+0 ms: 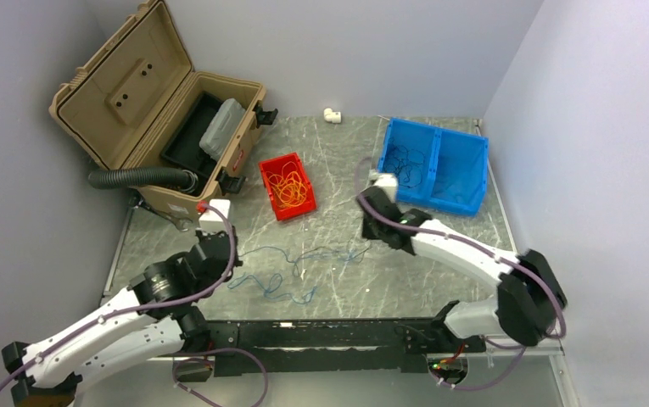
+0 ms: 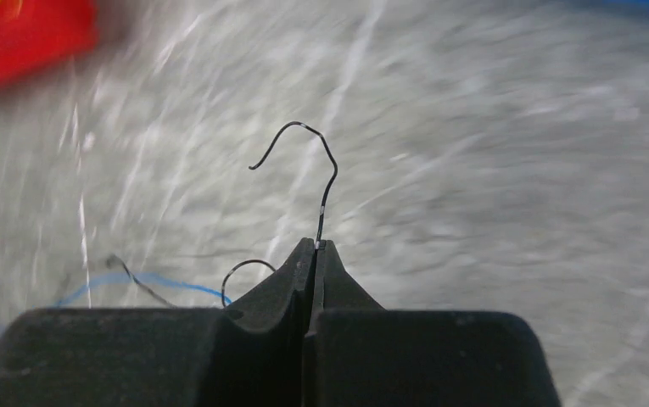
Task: Untangle the cables
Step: Untie the cable.
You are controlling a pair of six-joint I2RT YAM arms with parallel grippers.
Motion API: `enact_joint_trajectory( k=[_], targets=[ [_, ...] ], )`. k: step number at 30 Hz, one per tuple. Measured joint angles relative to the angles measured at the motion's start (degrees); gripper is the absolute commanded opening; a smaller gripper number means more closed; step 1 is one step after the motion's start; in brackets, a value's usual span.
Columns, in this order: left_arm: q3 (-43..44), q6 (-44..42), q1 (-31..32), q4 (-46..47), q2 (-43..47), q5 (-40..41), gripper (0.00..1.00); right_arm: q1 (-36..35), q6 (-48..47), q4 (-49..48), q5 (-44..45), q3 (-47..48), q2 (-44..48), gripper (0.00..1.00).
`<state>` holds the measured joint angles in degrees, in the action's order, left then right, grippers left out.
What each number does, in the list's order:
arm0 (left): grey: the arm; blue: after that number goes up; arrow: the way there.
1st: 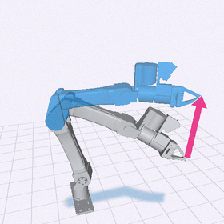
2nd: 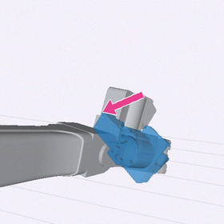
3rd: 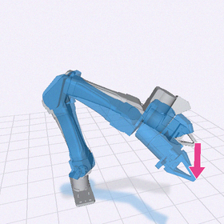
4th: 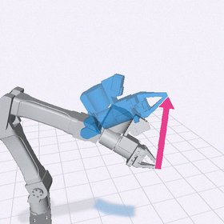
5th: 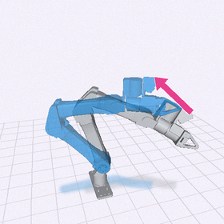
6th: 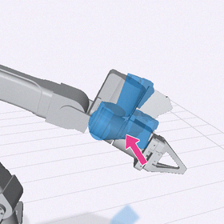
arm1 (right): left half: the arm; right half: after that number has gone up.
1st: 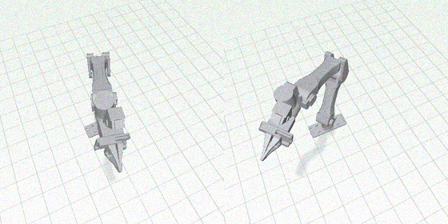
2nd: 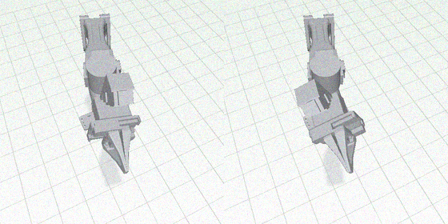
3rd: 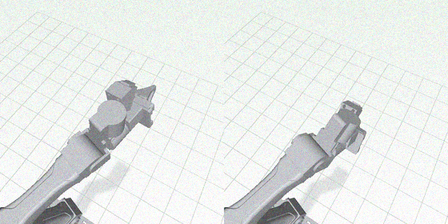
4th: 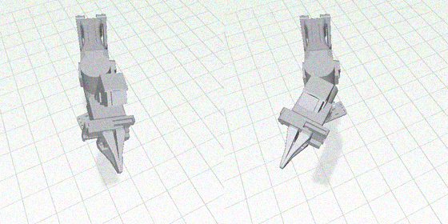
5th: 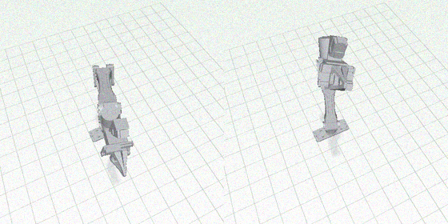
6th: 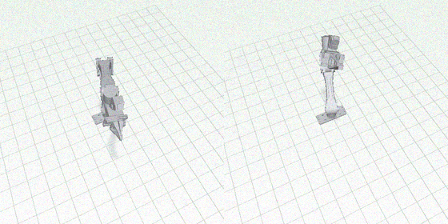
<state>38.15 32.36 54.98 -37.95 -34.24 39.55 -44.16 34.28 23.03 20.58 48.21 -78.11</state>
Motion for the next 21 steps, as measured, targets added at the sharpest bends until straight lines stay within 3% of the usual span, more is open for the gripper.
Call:
enact_joint_trajectory(
  k=[6,10,18,21],
  targets=[
    [7.87,1.49,-0.15,-9.03,4.11,13.25,0.0,17.97,2.32,5.14,6.62,-1.66,17.49,0.0],
    [13.07,3.78,-0.2,-12.94,6.88,21.42,0.0,24.15,2.4,7.78,9.66,-1.73,26.49,0.0],
    [14.21,5.29,-0.26,-16.94,8.63,29.53,0.0,28.35,3.63,13.6,15.61,1.57,26.6,0.0],
    [17.53,14.21,-0.26,-26.64,8.02,32.63,0.0,29.42,6.71,16.22,19.08,2.43,26.75,0.0]
  ],
)
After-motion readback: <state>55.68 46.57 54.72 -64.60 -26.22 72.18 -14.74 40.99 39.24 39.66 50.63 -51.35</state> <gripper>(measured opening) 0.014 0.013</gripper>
